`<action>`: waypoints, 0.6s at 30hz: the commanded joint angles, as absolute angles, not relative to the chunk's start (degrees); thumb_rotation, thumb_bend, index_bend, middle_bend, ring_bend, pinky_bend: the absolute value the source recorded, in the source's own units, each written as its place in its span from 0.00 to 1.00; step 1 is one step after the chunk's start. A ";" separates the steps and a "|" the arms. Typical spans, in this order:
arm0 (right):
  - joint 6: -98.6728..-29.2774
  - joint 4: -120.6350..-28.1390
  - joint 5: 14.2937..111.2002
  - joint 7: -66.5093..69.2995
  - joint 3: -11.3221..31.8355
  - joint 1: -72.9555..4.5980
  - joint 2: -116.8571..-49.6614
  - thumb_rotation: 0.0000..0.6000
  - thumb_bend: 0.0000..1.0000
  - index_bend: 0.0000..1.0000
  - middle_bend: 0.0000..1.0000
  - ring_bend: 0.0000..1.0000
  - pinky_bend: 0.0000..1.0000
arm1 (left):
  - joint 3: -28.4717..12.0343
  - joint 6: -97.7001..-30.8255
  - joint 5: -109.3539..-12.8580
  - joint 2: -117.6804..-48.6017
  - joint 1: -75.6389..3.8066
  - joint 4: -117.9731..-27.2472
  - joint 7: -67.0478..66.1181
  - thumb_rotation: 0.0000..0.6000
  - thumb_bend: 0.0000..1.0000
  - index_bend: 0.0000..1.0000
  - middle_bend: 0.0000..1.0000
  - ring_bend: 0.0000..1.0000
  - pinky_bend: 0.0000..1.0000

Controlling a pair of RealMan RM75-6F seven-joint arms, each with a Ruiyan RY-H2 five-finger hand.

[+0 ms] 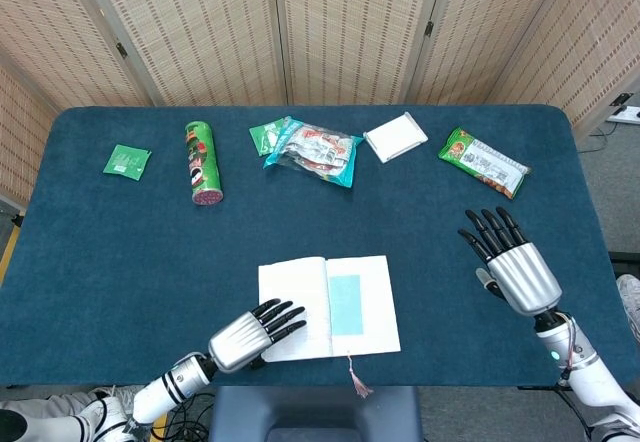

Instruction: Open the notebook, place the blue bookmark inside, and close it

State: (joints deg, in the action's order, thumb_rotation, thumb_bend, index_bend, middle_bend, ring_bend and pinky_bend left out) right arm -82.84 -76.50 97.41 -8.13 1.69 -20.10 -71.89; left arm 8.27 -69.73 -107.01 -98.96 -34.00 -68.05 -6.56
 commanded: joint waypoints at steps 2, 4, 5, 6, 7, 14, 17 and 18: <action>-82.93 -76.51 97.34 -8.08 1.74 -19.98 -71.81 1.00 0.25 0.18 0.00 0.00 0.00 | 8.07 -69.71 -106.80 -99.50 -34.17 -67.89 -6.48 1.00 0.14 0.00 0.00 0.00 0.17; -83.05 -76.55 97.29 -8.04 1.78 -19.87 -71.73 1.00 0.25 0.18 0.00 0.00 0.00 | 8.01 -69.48 -106.61 -99.80 -34.28 -67.72 -6.47 1.00 0.14 0.00 0.00 0.00 0.17; -83.12 -76.54 97.27 -8.01 1.82 -19.82 -71.69 1.00 0.25 0.18 0.00 0.00 0.00 | 7.97 -69.48 -106.55 -99.95 -34.32 -67.68 -6.36 1.00 0.14 0.00 0.00 0.00 0.17; -83.17 -76.54 97.25 -7.98 1.84 -19.77 -71.67 1.00 0.25 0.18 0.00 0.00 0.00 | 7.89 -69.67 -106.53 -100.15 -34.32 -67.57 -6.18 1.00 0.14 0.00 0.00 0.00 0.17; -83.23 -76.53 97.20 -7.94 1.87 -19.70 -71.66 1.00 0.25 0.18 0.00 0.00 0.00 | 7.72 -70.11 -106.52 -100.49 -34.26 -67.27 -5.95 1.00 0.14 0.00 0.00 0.00 0.17; -83.52 -76.22 97.08 -7.61 2.04 -19.47 -71.78 1.00 0.25 0.18 0.00 0.00 0.00 | 6.44 -73.60 -106.30 -102.22 -33.58 -65.37 -4.59 1.00 0.14 0.00 0.00 0.00 0.17; -83.75 -76.14 97.03 -7.45 2.22 -19.40 -71.83 1.00 0.25 0.18 0.00 0.00 0.00 | 5.74 -74.84 -106.17 -102.64 -33.58 -64.89 -3.91 1.00 0.14 0.00 0.00 0.00 0.17; -83.87 -76.11 97.03 -7.36 2.28 -19.37 -71.82 1.00 0.25 0.18 0.00 0.00 0.00 | 5.41 -75.20 -106.08 -102.79 -33.65 -64.80 -3.75 1.00 0.14 0.00 0.00 0.00 0.17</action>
